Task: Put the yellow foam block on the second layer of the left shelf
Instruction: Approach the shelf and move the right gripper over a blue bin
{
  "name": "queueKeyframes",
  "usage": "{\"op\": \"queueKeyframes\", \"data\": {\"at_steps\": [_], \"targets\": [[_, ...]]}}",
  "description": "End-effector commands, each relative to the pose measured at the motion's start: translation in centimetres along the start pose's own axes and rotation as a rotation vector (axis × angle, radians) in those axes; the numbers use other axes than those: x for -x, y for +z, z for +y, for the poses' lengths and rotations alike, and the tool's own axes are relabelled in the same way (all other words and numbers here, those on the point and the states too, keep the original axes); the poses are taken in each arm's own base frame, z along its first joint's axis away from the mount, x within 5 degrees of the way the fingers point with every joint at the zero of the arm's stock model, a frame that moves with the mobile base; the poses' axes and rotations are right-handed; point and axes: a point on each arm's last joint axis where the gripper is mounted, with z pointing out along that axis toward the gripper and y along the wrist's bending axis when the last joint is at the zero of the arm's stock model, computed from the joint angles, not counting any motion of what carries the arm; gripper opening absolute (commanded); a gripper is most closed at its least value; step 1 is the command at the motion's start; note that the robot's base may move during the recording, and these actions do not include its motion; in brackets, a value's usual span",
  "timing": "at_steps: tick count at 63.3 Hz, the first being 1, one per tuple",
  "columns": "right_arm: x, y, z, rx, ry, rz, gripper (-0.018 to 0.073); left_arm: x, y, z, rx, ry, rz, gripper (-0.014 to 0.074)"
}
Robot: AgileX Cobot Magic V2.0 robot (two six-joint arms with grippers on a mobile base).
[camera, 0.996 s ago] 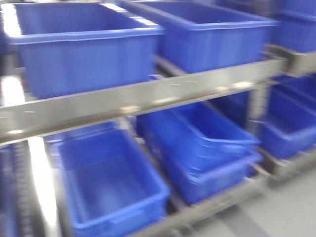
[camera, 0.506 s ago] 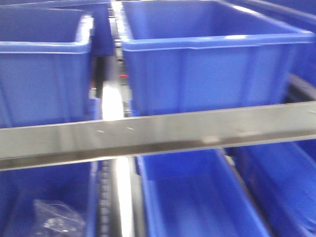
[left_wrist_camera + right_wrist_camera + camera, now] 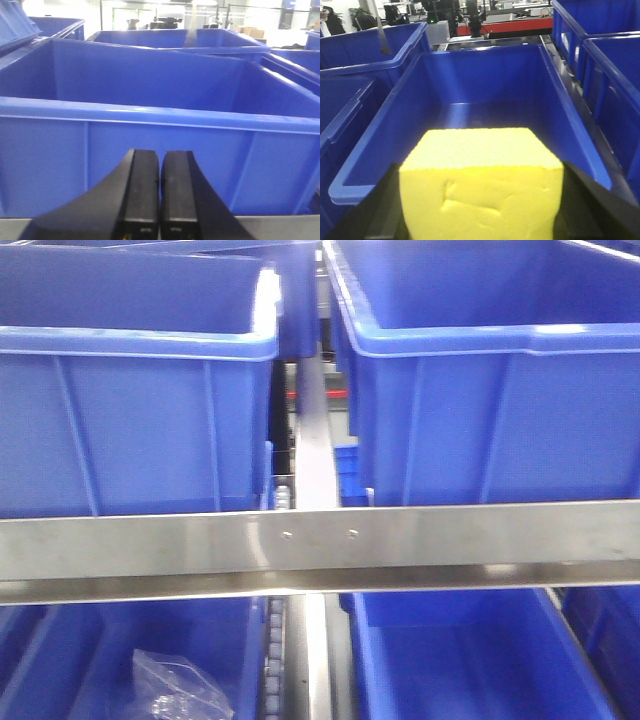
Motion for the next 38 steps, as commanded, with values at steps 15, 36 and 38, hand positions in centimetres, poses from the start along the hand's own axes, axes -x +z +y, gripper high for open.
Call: {"op": "queueKeyframes", "data": {"at_steps": [15, 36, 38], "targets": [[1.68, -0.14, 0.25, 0.018, -0.02, -0.112, 0.034, 0.07, -0.12, -0.11, -0.02, -0.009, -0.079, 0.0137], [1.75, -0.15, 0.28, 0.02, -0.02, -0.121, 0.034, 0.07, -0.12, -0.11, -0.02, -0.009, -0.079, 0.0137], [1.89, -0.17, 0.32, 0.025, -0.02, -0.136, 0.034, 0.07, -0.12, -0.11, -0.02, -0.009, -0.079, 0.0137]]}}
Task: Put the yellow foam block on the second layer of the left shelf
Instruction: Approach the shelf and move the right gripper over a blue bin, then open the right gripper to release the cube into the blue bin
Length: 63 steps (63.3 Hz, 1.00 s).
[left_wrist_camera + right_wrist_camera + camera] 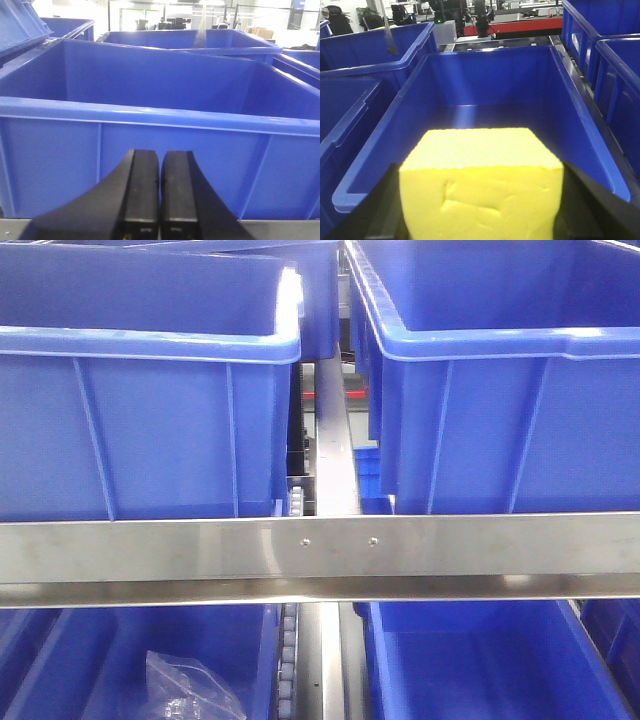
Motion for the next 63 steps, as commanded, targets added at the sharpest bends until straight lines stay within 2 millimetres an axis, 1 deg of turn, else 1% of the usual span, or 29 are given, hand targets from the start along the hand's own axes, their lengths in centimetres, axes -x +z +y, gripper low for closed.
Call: {"op": "queueKeyframes", "data": {"at_steps": [1, 8, 13, 21, 29, 42, 46, 51, 59, 63], "targets": [[1.9, -0.1, 0.3, 0.026, -0.02, -0.138, 0.034, 0.1, -0.1, -0.1, -0.02, -0.009, -0.079, 0.0137], [2.0, -0.1, 0.4, 0.03, -0.02, -0.152, 0.034, 0.1, -0.1, -0.1, -0.02, -0.009, -0.079, 0.0137], [2.1, 0.2, 0.4, 0.034, -0.021, -0.157, 0.034, 0.1, -0.1, -0.1, -0.02, -0.009, -0.079, 0.0137], [2.3, 1.9, 0.6, 0.052, -0.022, -0.174, 0.034, 0.1, -0.1, -0.1, -0.02, -0.009, -0.079, 0.0137], [2.1, 5.0, 0.8, 0.061, -0.022, -0.135, 0.034, 0.1, -0.1, -0.1, -0.02, -0.009, -0.079, 0.0137], [2.1, 11.0, 1.4, 0.109, -0.095, -0.126, 0.034, 0.1, -0.1, -0.1, -0.02, -0.009, -0.079, 0.0137], [1.9, 12.8, 1.6, 0.123, -0.097, -0.125, 0.034, 0.1, -0.1, -0.1, -0.02, -0.009, -0.079, 0.0137], [1.1, 15.2, 1.6, 0.131, -0.093, -0.1, 0.0343, 0.1, -0.1, -0.1, -0.02, -0.009, -0.079, 0.0137], [0.4, 17.7, 1.7, 0.146, -0.087, -0.098, 0.0343, 0.1, -0.1, -0.1, -0.02, -0.009, -0.079, 0.0137], [0.3, 18.4, 1.8, 0.147, -0.087, -0.092, 0.0375, 0.1, -0.1, -0.1, -0.02, -0.009, -0.079, 0.0137]]}}
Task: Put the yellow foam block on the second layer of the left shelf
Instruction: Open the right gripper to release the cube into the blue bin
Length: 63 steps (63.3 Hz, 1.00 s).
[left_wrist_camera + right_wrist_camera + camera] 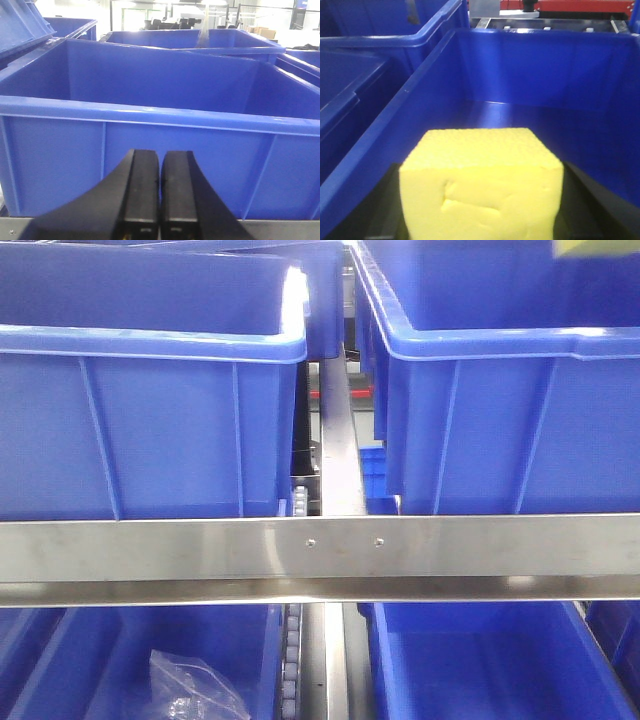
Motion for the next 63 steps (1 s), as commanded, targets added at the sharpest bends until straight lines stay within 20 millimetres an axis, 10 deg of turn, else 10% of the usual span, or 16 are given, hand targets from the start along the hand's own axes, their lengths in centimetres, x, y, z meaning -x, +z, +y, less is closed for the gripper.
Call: {"op": "queueKeyframes", "data": {"at_steps": [1, 10, 30, 37, 48, 63], "targets": [[2.7, 0.6, 0.1, 0.029, -0.017, -0.159, 0.0391, 0.1, -0.1, -0.1, -0.02, -0.009, -0.079, 0.0137], [2.8, 1.7, 0.0, 0.023, -0.006, -0.147, 0.064, 0.1, -0.1, -0.1, -0.02, -0.009, -0.079, 0.0137], [4.1, 1.9, -0.1, 0.011, -0.007, -0.154, 0.0621, 0.1, -0.1, -0.1, -0.02, -0.009, -0.079, 0.0137], [4.2, 1.4, -0.4, -0.01, -0.007, -0.123, 0.051, 0.1, -0.1, -0.1, -0.02, -0.009, -0.079, 0.0137], [4.9, -0.1, -1.8, -0.085, -0.007, -0.084, 0.0035, 0.1, -0.1, -0.1, -0.02, -0.009, -0.079, 0.0137], [5.7, -3.8, -1.8, -0.107, -0.023, -0.149, 0.0051, 0.1, -0.1, -0.1, -0.02, -0.009, -0.079, 0.0137]]}}
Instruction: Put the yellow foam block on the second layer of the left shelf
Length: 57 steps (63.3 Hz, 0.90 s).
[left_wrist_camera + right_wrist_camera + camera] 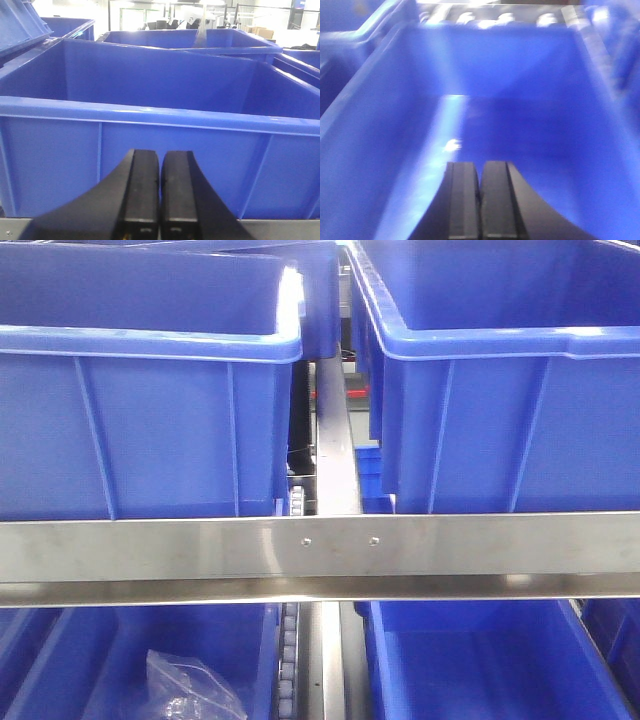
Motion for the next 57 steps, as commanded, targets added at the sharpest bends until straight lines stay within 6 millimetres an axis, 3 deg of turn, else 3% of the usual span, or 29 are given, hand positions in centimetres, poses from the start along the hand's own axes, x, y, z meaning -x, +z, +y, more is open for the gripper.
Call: {"op": "queueKeyframes", "data": {"at_steps": [1, 22, 31, 41, 57], "targets": [[2.4, -2.3, 0.3, 0.03, -0.015, -0.183, 0.0051, 0.1, -0.1, -0.1, -0.02, -0.009, -0.079, 0.0137], [-4.0, -11.8, 0.4, 0.029, -0.014, -0.227, 0.0051, 0.1, -0.1, -0.1, -0.02, -0.009, -0.079, 0.0137], [-6.3, -14.8, 0.3, 0.011, -0.016, -0.237, 0.0051, 0.1, -0.1, -0.1, -0.02, -0.009, -0.079, 0.0137], [-7.8, -16.1, 0.3, 0.012, -0.017, -0.27, 0.005, 0.1, -0.1, -0.1, -0.02, -0.009, -0.079, 0.0137], [-8.7, -16.1, 0.3, 0.012, -0.017, -0.25, 0.005, 0.1, -0.1, -0.1, -0.02, -0.009, -0.079, 0.0137]]}}
